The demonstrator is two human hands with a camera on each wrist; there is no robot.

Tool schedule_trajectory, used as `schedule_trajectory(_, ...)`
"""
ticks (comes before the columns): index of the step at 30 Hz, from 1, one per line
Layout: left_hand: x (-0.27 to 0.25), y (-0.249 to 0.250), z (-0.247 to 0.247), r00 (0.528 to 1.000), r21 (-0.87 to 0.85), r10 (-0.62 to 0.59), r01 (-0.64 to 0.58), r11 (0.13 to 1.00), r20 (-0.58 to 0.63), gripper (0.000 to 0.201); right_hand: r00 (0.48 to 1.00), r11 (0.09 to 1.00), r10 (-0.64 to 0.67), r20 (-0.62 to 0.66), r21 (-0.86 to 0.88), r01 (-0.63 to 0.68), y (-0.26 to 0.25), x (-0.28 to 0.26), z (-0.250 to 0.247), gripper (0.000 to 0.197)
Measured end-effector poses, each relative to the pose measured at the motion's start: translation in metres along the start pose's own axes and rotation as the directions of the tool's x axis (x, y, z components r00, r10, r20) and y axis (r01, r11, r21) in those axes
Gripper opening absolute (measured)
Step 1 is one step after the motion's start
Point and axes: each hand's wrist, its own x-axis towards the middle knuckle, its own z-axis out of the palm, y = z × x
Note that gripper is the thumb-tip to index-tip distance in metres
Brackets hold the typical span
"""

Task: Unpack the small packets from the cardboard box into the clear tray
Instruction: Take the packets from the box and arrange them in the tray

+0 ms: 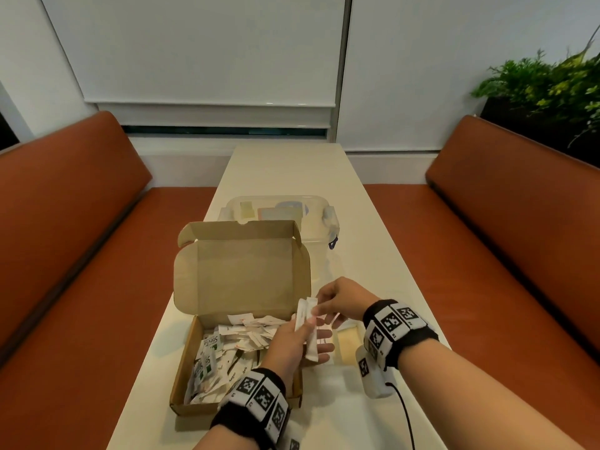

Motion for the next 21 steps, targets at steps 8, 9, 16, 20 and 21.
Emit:
schedule_trajectory(8, -0.001, -0.006, 0.006, 1.0, 0.016, 0.023, -0.023, 1.0, 0.008, 0.011, 0.996, 0.997, 0.05, -0.078, 0.054, -0.046, 0.008, -0.006, -0.002, 0.023)
schedule_trajectory(9, -0.001, -0.007, 0.005, 0.999, 0.021, 0.026, -0.026, 0.999, -0.022, 0.013, 0.992, 0.995, 0.068, -0.105, 0.073, -0.06, 0.008, -0.005, -0.001, 0.024)
schedule_trajectory(16, 0.002, -0.006, -0.013, 0.955, 0.028, 0.089, -0.085, 0.996, -0.283, 0.03, 0.953, 0.909, 0.084, -0.291, -0.37, -0.193, 0.001, 0.013, 0.004, 0.025)
schedule_trajectory(20, 0.002, -0.01, -0.024, 0.943, 0.188, 0.163, -0.111, 0.976, -0.29, 0.034, 0.964, 0.823, 0.139, -0.226, -0.515, -0.239, 0.001, 0.027, 0.018, 0.01)
schedule_trajectory(21, 0.003, -0.011, -0.026, 0.944, 0.2, 0.165, -0.109, 0.974, -0.287, 0.034, 0.964, 0.808, 0.16, -0.21, -0.533, -0.25, 0.003, 0.03, 0.022, 0.013)
